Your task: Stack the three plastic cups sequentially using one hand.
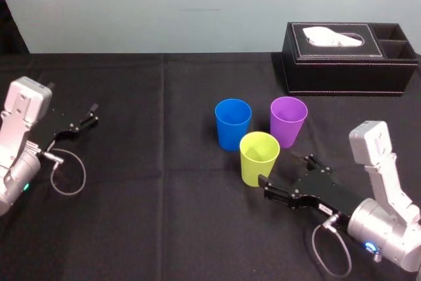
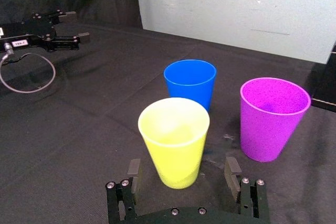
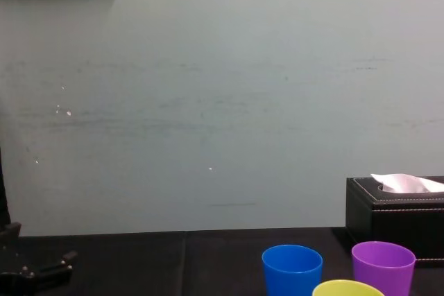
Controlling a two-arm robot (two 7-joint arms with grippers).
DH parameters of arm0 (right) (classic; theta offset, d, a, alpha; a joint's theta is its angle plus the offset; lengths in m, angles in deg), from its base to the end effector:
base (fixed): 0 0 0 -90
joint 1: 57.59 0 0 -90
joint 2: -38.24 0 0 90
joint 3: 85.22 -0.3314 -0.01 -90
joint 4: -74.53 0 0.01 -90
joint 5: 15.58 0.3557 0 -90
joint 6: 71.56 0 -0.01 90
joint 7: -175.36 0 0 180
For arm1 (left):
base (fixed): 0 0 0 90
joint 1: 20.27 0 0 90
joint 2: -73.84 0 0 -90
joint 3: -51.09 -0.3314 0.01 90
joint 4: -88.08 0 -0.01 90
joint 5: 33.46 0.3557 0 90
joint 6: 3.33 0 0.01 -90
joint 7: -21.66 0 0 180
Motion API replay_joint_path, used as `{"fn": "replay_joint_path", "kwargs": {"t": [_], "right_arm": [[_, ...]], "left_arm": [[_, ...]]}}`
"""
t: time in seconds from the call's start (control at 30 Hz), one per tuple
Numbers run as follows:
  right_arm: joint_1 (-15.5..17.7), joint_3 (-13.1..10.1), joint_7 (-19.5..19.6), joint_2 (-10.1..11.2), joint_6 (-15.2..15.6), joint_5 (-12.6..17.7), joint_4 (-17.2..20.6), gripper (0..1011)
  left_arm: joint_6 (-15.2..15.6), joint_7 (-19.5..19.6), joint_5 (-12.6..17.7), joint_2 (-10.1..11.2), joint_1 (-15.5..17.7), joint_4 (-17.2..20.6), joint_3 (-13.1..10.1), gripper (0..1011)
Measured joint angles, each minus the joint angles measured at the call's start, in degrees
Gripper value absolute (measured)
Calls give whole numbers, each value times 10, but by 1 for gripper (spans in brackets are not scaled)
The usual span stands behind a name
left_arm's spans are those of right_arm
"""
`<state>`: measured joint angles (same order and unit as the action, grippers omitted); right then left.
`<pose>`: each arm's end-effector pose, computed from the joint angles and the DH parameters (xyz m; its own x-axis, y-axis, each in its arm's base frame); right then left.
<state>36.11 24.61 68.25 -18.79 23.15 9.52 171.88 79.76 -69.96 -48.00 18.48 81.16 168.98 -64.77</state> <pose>0.3306 -0.0540 -0.3390 0.6171 -0.7869 0.0102 0.7673 0.5988 -0.2296 0.4092 0.0938 -0.3446 0.2923 0.8803 0.3738 -0.9552 0.2874 0.0702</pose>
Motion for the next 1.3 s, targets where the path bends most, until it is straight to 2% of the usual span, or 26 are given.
{"fn": "replay_joint_path", "kwargs": {"t": [0.47, 0.93, 1.1, 1.3], "right_arm": [[-19, 2, -5, -40, 12, -21, -17, 1002], [-40, -3, -8, -84, 10, -40, -53, 1002], [-43, -1, -9, -92, 8, -50, -59, 1002], [-42, -1, -9, -90, 8, -49, -58, 1002]], "left_arm": [[0, 0, 0, 0, 0, 0, 0, 1011], [0, 0, 0, 0, 0, 0, 0, 1011], [0, 0, 0, 0, 0, 0, 0, 1011], [0, 0, 0, 0, 0, 0, 0, 1011]]}}
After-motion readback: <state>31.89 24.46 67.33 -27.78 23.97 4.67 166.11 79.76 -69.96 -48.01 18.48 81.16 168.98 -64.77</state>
